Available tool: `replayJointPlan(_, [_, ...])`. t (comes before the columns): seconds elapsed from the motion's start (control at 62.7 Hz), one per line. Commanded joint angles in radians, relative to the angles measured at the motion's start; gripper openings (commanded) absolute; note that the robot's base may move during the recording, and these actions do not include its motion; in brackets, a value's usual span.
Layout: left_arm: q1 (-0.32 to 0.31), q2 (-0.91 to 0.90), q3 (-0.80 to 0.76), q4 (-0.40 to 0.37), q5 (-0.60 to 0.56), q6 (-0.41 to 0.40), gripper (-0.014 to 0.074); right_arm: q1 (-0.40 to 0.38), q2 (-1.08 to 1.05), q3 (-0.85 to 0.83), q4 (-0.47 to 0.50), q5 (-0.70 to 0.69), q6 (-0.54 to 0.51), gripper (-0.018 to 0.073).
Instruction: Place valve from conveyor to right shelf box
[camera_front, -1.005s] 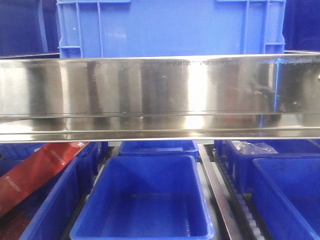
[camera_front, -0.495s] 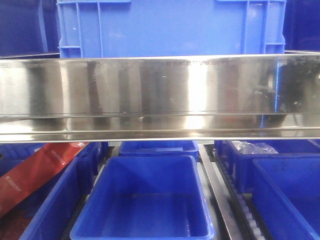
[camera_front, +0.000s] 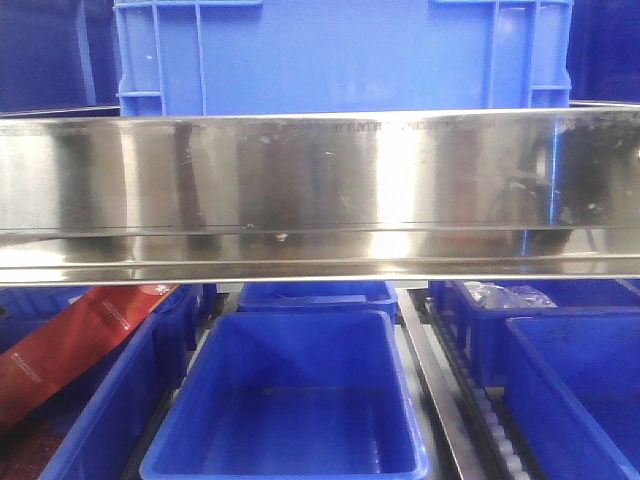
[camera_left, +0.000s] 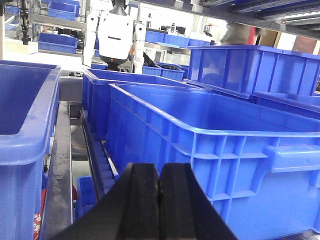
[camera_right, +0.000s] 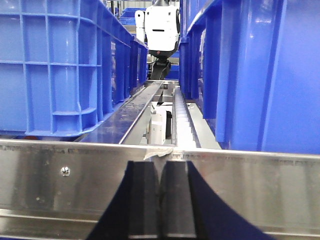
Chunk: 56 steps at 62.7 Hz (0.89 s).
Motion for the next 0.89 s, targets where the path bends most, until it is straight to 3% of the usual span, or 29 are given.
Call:
replayJointPlan(0.0, [0.001,-0.003,-0.001,0.003,-0.015,-0.001,-0.0111,-0.006,-0.004,0.002,-0.005,-0.024,-0.002,-0.0168])
replayJointPlan(0.223, [0.001,-0.003,0.0,0.01,-0.013,-0.001,-0.0111,-0.006,-0.004,0.002,-0.005,-0.024,-0.002,-0.0168])
replayJointPlan(0.367, [0.049,-0.049,0.025,0.212,0.057,-0.001,-0.0111,-0.006,-0.004,0.002,-0.005,-0.024,-0.002,-0.0168])
replayJointPlan(0.431, [0.095,-0.083,0.056,0.238,0.079,-0.005,-0.0111,-0.006,-0.004,0.002,-0.005,-0.024,-0.002,-0.0168])
replayJointPlan(0.511, [0.145,-0.136,0.114,0.262,0.104,-0.101,-0.0111,-0.006,-0.004,0.002,-0.005,-0.024,-0.002,-0.0168])
replayJointPlan(0.622, [0.194,-0.232,0.201,0.424,0.103,-0.323,-0.0111,-0.006,-0.004,0.002,-0.005,-0.024,-0.002,-0.0168])
replayJointPlan(0.877, [0.267,-0.45,0.393,0.417,0.099,-0.324,-0.0111,-0.006,-0.004,0.002,-0.005,-0.024,-0.002,-0.0168])
